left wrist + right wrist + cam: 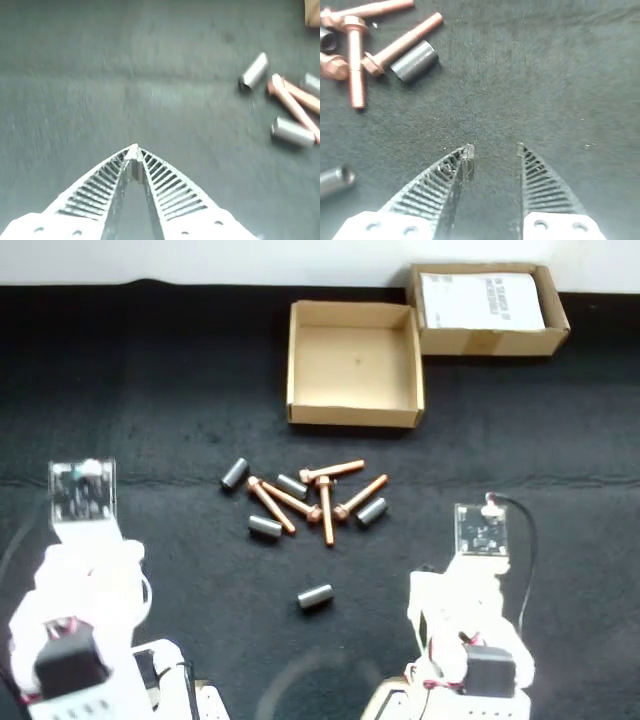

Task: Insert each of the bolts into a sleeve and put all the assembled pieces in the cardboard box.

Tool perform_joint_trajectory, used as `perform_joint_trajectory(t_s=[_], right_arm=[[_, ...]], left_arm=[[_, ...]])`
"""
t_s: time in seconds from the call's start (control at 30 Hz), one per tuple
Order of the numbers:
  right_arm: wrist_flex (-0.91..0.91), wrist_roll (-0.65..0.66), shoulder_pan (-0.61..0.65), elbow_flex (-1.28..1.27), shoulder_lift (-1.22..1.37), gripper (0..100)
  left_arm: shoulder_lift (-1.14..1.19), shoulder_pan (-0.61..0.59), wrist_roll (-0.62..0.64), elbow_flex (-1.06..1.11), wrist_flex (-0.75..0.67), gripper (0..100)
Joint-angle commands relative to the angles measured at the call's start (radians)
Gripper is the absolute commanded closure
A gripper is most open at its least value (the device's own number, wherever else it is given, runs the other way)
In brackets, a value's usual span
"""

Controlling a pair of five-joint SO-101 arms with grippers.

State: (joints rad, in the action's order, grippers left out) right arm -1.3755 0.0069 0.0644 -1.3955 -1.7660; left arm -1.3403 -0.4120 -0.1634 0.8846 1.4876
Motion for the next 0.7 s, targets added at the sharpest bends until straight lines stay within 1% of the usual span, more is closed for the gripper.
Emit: perform_joint_trajectory(t_s=[0.0,0.07,0.17,0.27,0.37,0.47,0.53,0.57,0.67], right_arm=[[-0.077,0.006,-0.039,0.222,0.088,83.7],[-0.094,0.008,-0.054,0.349,0.131,83.7],[-0.120,0.008,-0.128,0.533,0.214,83.7],[-0.231,0.021,-0.177,0.685,0.384,83.7],[-0.384,0.014,-0.183,0.828,0.605,83.7],[-0.390,-0.038,-0.186,0.897,0.743,83.7],[-0.389,-0.087,-0.166,0.897,0.797,83.7],[-0.389,-0.123,-0.131,0.897,0.820,83.7],[-0.387,-0.195,0.035,0.865,0.858,83.6]], left_arm=[[0.357,0.013,-0.008,-0.315,0.196,99],[0.504,0.015,-0.008,-0.456,0.293,99],[0.585,0.001,-0.006,-0.558,0.296,99],[0.584,0.027,-0.006,-0.542,0.299,99],[0.584,0.053,-0.006,-0.470,0.299,99],[0.588,0.054,-0.006,-0.438,0.299,99],[0.591,0.054,-0.006,-0.435,0.299,99],[0.593,0.056,-0.006,-0.432,0.301,99],[0.611,0.088,-0.006,-0.430,0.301,99]])
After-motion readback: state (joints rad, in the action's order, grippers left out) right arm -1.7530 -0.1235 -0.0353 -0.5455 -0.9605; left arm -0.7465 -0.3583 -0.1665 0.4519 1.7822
